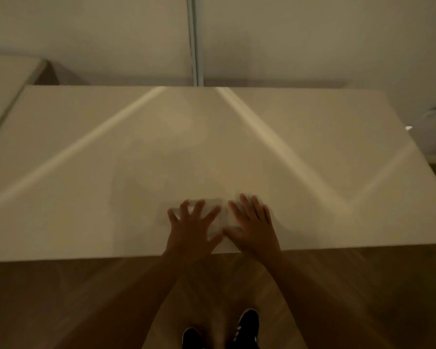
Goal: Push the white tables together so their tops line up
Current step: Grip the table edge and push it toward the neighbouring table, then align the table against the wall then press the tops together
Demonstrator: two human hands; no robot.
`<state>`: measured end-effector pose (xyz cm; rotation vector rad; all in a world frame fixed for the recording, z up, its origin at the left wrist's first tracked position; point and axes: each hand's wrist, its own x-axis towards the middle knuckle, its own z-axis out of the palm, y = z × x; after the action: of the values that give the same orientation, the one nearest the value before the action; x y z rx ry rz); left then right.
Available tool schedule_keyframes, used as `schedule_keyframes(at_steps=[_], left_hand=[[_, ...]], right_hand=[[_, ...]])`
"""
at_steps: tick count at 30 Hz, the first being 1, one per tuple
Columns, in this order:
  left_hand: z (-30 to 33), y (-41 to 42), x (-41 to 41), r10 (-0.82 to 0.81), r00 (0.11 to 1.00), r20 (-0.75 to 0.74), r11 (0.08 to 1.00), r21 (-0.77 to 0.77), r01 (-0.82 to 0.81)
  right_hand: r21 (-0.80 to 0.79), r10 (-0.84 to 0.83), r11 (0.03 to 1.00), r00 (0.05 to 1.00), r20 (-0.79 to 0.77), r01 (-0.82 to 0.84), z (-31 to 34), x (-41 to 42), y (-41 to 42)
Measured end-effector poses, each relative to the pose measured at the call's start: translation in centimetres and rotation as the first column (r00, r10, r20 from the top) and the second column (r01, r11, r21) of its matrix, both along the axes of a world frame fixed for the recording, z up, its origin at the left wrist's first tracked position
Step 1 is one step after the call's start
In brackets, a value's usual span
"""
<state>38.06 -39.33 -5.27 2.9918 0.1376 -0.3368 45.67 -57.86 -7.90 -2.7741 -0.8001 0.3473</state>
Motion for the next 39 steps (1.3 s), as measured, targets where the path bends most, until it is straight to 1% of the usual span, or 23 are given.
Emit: schedule_keyframes(at_steps=[2, 4, 6, 8, 9, 11, 13, 15, 17, 19, 21, 27, 32, 35, 39], left_hand=[[1.1, -0.5, 0.5, 0.014, 0.999, -0.046, 1.0, -0.01, -0.015], [1.5, -1.0, 1.2, 0.028, 0.998, -0.057, 1.0, -0.012, -0.029], [2.5, -0.9, 2.2, 0.038, 0.99, -0.134, 0.999, -0.018, -0.041], [3.3, -0.4, 3.7, 0.097, 0.976, -0.197, 0.995, -0.001, -0.099], [3.6, 0.0, 4.7, 0.135, 0.97, -0.204, 0.99, 0.001, -0.138], [4.4, 0.8, 7.0, 0.186, 0.966, -0.178, 0.982, 0.005, -0.189], [5.1, 1.8, 9.9, 0.219, 0.968, -0.126, 0.975, 0.004, -0.22], [6.0, 3.2, 13.1, 0.263, 0.964, -0.048, 0.964, -0.031, -0.264], [7.3, 4.7, 16.3, 0.316, 0.949, 0.015, 0.946, -0.084, -0.314], [8.3, 6.5, 19.2, 0.333, 0.94, 0.071, 0.94, -0.1, -0.326], [9.2, 8.5, 21.8, 0.328, 0.938, 0.112, 0.943, -0.097, -0.319], [10.3, 13.8, 28.7, 0.257, 0.949, 0.183, 0.966, -0.068, -0.248], [8.8, 18.6, 33.3, 0.192, 0.966, 0.175, 0.981, -0.065, -0.184], [7.5, 22.0, 35.3, 0.161, 0.97, 0.18, 0.986, -0.062, -0.152], [5.5, 25.9, 37.0, 0.138, 0.983, 0.123, 0.99, -0.061, -0.131]], right_hand=[[0.052, -0.046, 0.998, 0.999, -0.016, 0.047, 0.6, 0.1, 0.4], [0.072, -0.067, 0.995, 0.998, -0.013, 0.068, 1.1, 0.4, 0.7], [0.048, -0.097, 0.994, 0.995, -0.019, 0.098, 1.8, 0.8, 1.1], [0.011, -0.119, 0.993, 0.993, -0.025, 0.119, 2.7, 1.8, 1.8], [-0.001, -0.123, 0.992, 0.992, -0.037, 0.123, 3.0, 2.6, 2.2], [0.01, -0.113, 0.993, 0.993, -0.038, 0.114, 3.1, 5.0, 3.5], [0.043, -0.099, 0.994, 0.995, -0.006, 0.099, 3.4, 8.0, 4.9], [0.091, -0.094, 0.992, 0.995, 0.033, 0.09, 4.3, 11.5, 6.6], [0.113, -0.08, 0.991, 0.996, 0.03, 0.076, 5.8, 15.2, 8.4], [0.15, -0.076, 0.987, 0.995, 0.066, 0.065, 7.3, 18.8, 10.3], [0.176, -0.08, 0.983, 0.991, 0.104, 0.061, 8.6, 22.0, 12.2], [0.186, -0.075, 0.981, 0.994, 0.085, 0.058, 10.4, 27.8, 17.4], [0.159, -0.111, 0.983, 0.99, 0.085, 0.097, 10.5, 31.4, 22.1], [0.144, -0.12, 0.983, 0.992, 0.033, 0.114, 9.3, 33.4, 24.7], [0.127, -0.139, 0.982, 0.99, 0.01, 0.137, 7.1, 35.4, 26.6]])
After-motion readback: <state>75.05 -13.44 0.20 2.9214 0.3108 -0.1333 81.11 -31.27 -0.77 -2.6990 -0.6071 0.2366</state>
